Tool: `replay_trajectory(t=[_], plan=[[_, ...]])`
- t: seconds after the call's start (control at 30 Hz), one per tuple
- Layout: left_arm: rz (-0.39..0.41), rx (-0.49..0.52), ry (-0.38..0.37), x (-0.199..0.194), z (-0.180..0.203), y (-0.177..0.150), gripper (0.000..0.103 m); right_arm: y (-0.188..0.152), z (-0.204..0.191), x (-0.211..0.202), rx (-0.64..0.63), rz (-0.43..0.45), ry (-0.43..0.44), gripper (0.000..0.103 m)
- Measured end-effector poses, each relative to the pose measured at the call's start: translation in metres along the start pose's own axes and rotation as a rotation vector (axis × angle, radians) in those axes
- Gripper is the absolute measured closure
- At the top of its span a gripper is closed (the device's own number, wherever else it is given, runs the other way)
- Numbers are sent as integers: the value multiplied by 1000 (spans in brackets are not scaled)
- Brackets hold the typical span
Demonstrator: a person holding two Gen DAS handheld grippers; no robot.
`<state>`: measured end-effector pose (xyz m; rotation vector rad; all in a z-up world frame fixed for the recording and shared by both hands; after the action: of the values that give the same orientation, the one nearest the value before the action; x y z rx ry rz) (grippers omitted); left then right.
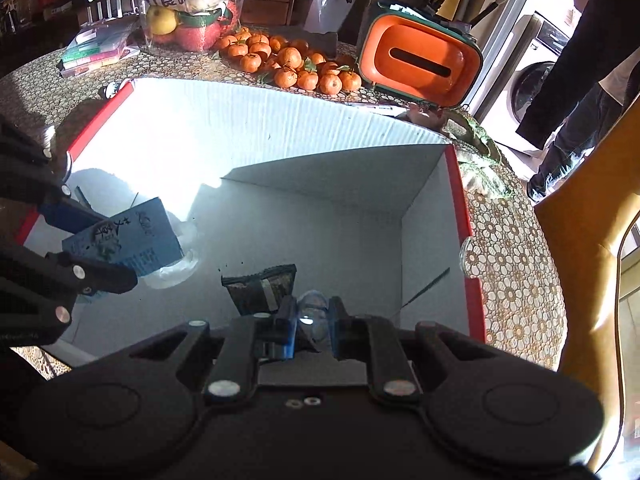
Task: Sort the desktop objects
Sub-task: 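Open the right tool to drop the white cable while the left tool releases the carton into the box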
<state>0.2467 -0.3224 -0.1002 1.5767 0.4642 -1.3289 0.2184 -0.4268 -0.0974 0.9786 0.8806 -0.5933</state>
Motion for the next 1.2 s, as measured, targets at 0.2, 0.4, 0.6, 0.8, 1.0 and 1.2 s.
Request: replay_trajectory(t=[0.2,0.4,0.6,0.8,1.0,1.2], plan=[[-12,-4,3,10,-3,3,75,4,-1,4,-14,5,0,87],[-35,-18,0,21,-3,-1,75,8,-3,8,-29,4,7,87],[-52,18,7,30,3,-4,75,7,-6,15,-21,-20,30,84],[-64,44,22,38,5,-7,75,4,-4,17,-5,-31,33,78],[-37,37,23,31,7,-4,75,2,1,8,16,-20,31,70],[6,43,21,8,14,1,75,2,1,-7,29,3,29,63]])
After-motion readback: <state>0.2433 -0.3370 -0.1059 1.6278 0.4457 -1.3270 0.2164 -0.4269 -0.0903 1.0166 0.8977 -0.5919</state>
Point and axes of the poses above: each gripper's, at about its wrist camera, not at the fingertips, and x roughly the way its jaws point, z to its right, y to its top, the point moved 8 cm from there along x, roughly the way its jaws point, and after that the axes turned 12 degrees about -x, right-handed, at the moved point
